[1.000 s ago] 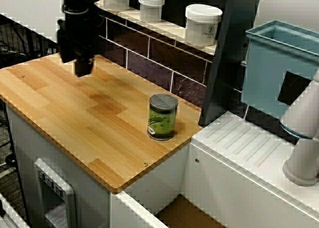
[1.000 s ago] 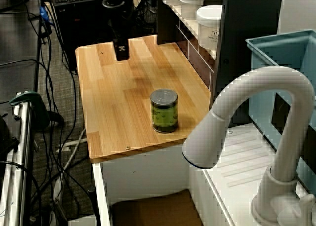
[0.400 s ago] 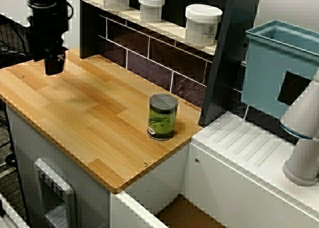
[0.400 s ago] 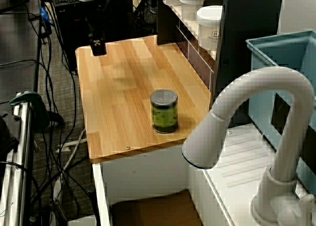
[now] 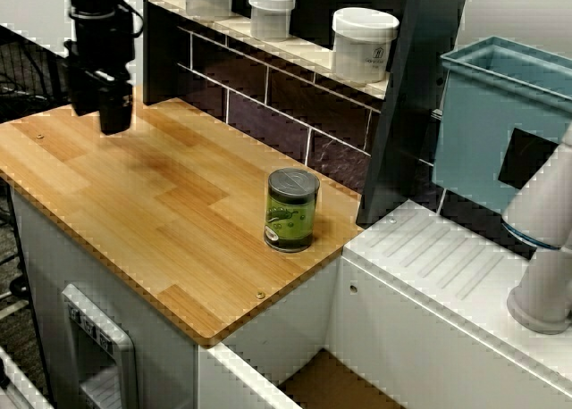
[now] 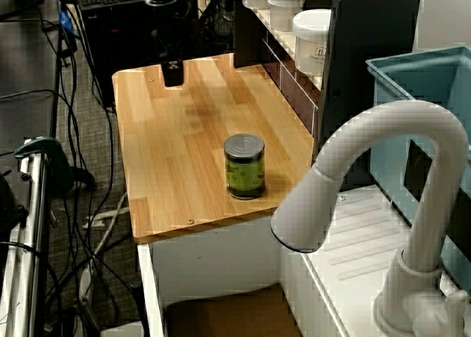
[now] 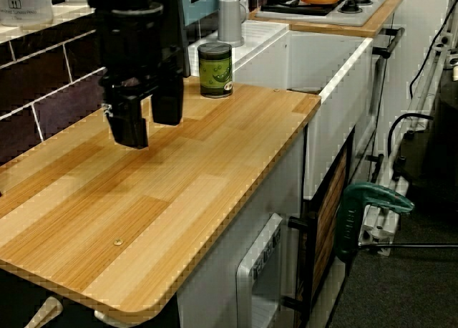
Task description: Push into sink
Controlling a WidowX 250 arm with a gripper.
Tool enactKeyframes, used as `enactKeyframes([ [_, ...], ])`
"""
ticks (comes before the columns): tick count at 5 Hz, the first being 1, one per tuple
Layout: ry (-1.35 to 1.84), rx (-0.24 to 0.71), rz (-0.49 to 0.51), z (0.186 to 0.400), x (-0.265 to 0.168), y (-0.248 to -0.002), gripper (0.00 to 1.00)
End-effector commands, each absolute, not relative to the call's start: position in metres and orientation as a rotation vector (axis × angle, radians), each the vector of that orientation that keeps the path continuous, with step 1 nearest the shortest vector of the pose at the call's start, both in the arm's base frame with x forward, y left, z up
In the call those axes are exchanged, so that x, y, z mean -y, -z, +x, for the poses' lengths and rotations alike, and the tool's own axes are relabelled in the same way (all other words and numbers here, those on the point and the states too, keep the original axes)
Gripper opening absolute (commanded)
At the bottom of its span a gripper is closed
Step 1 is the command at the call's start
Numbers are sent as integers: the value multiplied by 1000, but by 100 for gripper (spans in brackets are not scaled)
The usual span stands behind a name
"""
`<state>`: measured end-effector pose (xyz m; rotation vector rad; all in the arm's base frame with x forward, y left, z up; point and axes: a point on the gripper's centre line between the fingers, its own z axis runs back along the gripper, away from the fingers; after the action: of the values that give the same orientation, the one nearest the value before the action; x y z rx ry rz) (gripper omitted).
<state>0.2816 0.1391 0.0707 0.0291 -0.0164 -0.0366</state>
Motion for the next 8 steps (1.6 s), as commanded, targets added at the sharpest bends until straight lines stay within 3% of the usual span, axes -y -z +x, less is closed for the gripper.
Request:
enactKeyframes([
  [1, 131, 95, 41, 316, -147, -98, 100],
  [3, 140, 148, 115, 327, -109, -95, 100],
  [6, 101, 169, 116, 354, -65, -93, 100],
  [8, 179, 181, 128, 351, -50, -87, 100],
])
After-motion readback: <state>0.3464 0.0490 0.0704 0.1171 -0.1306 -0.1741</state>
